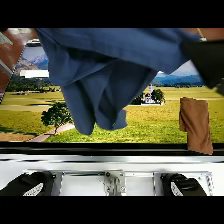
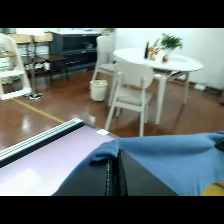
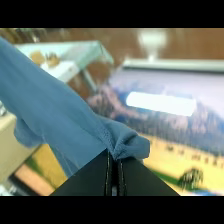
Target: Fold the shirts.
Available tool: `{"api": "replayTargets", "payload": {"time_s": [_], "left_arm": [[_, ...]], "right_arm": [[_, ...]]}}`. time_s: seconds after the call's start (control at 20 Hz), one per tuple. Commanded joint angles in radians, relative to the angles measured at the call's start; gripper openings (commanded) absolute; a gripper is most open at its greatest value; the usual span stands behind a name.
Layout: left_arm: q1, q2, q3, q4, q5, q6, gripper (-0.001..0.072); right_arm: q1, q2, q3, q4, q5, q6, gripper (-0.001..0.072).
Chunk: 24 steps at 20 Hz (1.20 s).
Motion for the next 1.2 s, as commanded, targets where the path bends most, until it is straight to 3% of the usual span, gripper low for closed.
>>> {"api": "replayTargets", "payload": {"time_s": [0.0,0.15,0.35,0.55,0.7,0.85,0.9,1.0,1.15], "left_arm": [[0.002,-0.026,0.005,0.190,0.036,-0.004,0.0036],[0.002,-0.098,0.005,0.254,0.033,-0.075,0.0036],[0.000,-0.275,-0.002,0.253,0.032,-0.089,0.0036],[-0.007,-0.542,-0.002,0.174,0.032,-0.221,0.0036],[-0.036,-0.743,-0.002,0.030,0.021,-0.261,0.0037],[-0.056,-0.880,-0.002,-0.056,-0.086,-0.341,0.0045],[-0.052,-0.909,-0.002,-0.054,-0.149,-0.372,0.0115],[-0.010,-0.930,-0.002,-0.053,-0.283,-0.377,0.0470],[0.137,-0.900,0.008,-0.053,-0.500,-0.430,0.0492]], "right_arm": [[0.000,-0.070,0.007,-0.123,0.265,0.100,0.0063],[0.000,-0.161,0.006,-0.260,0.420,0.124,0.0063],[0.006,-0.300,-0.041,-0.294,0.479,0.127,0.0063],[0.056,-0.457,-0.161,-0.367,0.460,0.080,0.0063],[0.062,-0.591,-0.195,-0.425,0.405,0.050,0.0064],[0.060,-0.697,-0.195,-0.442,0.330,0.053,0.0064],[0.060,-0.721,-0.195,-0.439,0.311,0.056,0.0064],[0.060,-0.749,-0.195,-0.437,0.294,0.060,0.0064],[0.060,-0.754,-0.195,-0.439,0.285,0.060,0.0064]]}}
